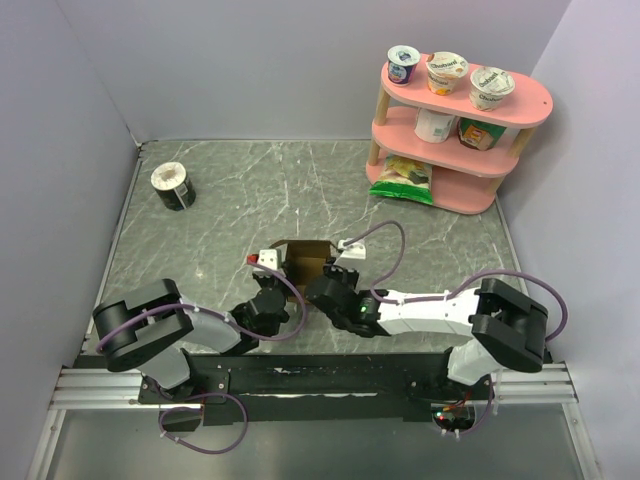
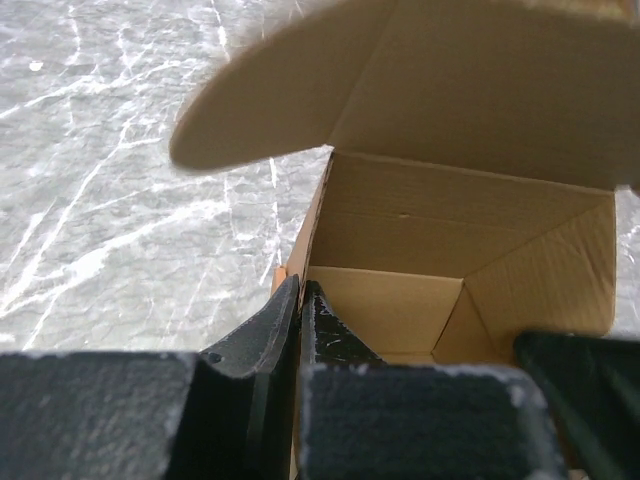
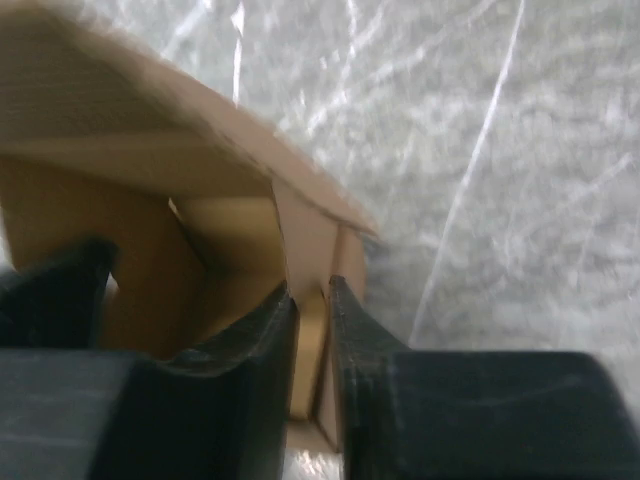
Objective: Fold the paper box
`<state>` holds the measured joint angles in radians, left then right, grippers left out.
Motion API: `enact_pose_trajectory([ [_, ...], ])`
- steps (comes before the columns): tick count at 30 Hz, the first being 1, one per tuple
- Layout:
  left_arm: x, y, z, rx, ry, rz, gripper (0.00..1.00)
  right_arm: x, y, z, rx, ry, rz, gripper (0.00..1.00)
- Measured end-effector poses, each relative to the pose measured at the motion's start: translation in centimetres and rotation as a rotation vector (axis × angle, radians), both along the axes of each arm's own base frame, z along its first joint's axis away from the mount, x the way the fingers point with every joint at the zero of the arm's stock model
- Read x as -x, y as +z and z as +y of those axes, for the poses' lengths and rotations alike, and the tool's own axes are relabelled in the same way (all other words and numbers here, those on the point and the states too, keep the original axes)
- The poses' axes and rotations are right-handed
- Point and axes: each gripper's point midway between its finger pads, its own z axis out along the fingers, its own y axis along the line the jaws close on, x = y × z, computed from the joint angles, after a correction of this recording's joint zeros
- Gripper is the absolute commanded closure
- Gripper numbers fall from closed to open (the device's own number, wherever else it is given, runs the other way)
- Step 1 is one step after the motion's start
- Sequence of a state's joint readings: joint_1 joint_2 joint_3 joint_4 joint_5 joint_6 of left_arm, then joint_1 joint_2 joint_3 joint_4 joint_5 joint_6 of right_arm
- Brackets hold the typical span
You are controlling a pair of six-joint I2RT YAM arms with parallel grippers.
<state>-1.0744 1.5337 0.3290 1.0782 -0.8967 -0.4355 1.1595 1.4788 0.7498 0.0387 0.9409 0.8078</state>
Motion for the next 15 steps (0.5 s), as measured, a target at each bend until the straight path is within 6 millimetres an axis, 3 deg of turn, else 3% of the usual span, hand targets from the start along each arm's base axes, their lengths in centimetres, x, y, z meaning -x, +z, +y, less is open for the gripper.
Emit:
enact_pose_trajectory([
  [1, 0.0, 0.0, 0.1, -0.002, 0.006, 0.0, 0.96, 0.3, -0.2, 0.0, 0.004, 0.005, 0.011, 0.54],
  [2, 0.0, 0.0, 0.2, -0.003, 0.013, 0.0, 0.96, 0.8, -0.5, -0.1, 0.018, 0.017, 0.027, 0.42],
  [6, 0.1, -0.1, 0.5, -0.008, 0.03, -0.003, 0.96, 2.1, 0.3, -0.8, 0.0, 0.042, 0.041, 0.19],
  [9, 0.2, -0.2, 0.5, -0.014, 0.034, -0.007, 0.96, 3.2, 1.5, -1.4, -0.023, 0.055, 0.038, 0.12],
  [15, 0.5, -0.5, 0.4, -0.056, 0.035, -0.014, 0.96, 6.4, 2.4, -3.4, 0.008, 0.062, 0.045, 0.12],
])
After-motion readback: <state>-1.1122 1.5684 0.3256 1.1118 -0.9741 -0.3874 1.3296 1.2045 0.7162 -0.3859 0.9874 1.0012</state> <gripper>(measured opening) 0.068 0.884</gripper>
